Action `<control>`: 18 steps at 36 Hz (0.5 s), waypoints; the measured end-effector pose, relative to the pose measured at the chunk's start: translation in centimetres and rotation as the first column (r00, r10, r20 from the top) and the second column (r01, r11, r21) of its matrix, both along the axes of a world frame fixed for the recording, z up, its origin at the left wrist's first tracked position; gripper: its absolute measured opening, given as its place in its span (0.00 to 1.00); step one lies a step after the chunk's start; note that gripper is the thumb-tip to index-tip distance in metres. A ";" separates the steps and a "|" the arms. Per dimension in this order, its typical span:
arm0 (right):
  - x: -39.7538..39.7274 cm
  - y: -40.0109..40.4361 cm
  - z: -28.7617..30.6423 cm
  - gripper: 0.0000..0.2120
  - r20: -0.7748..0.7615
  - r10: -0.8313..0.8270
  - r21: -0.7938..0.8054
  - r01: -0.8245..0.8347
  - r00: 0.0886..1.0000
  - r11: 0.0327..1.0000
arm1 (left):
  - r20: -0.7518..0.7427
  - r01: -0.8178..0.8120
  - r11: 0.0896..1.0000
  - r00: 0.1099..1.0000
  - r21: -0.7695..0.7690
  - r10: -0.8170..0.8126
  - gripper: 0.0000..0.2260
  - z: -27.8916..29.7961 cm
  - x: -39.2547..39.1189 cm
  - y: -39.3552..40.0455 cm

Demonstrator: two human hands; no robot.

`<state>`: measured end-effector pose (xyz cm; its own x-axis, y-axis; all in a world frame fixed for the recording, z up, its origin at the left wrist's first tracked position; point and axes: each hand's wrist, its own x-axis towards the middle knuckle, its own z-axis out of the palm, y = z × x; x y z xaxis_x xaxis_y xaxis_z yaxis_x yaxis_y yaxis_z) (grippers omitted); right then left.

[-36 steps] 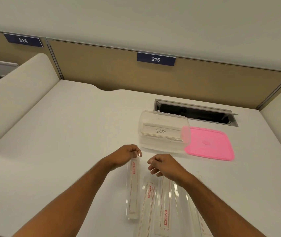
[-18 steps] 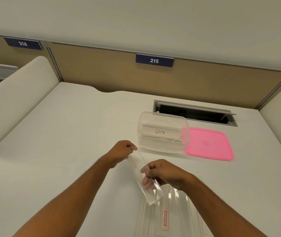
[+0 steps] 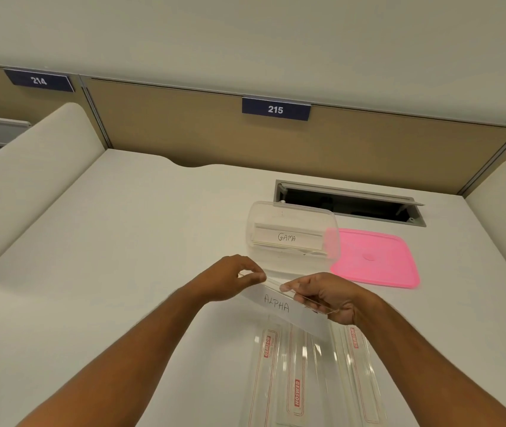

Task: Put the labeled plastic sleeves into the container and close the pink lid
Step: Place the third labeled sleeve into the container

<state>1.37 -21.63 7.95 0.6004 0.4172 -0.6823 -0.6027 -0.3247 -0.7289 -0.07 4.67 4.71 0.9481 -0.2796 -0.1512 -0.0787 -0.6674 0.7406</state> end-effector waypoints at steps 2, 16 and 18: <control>0.1 -0.3 0.0 0.09 -0.021 -0.005 0.013 0.005 1.000 1.000 | 0.011 0.056 0.997 0.998 0.050 -0.056 0.17 0.3 0.0 -0.1; 0.9 -1.9 2.1 0.12 -0.030 0.065 -0.026 -0.066 0.997 0.997 | 0.050 0.238 0.927 0.963 0.289 -0.263 0.33 1.0 0.2 -1.5; 1.0 -2.2 2.4 0.12 0.018 0.104 -0.067 -0.102 0.994 0.993 | 0.073 0.247 0.919 0.957 0.306 -0.281 0.32 1.1 0.3 -1.7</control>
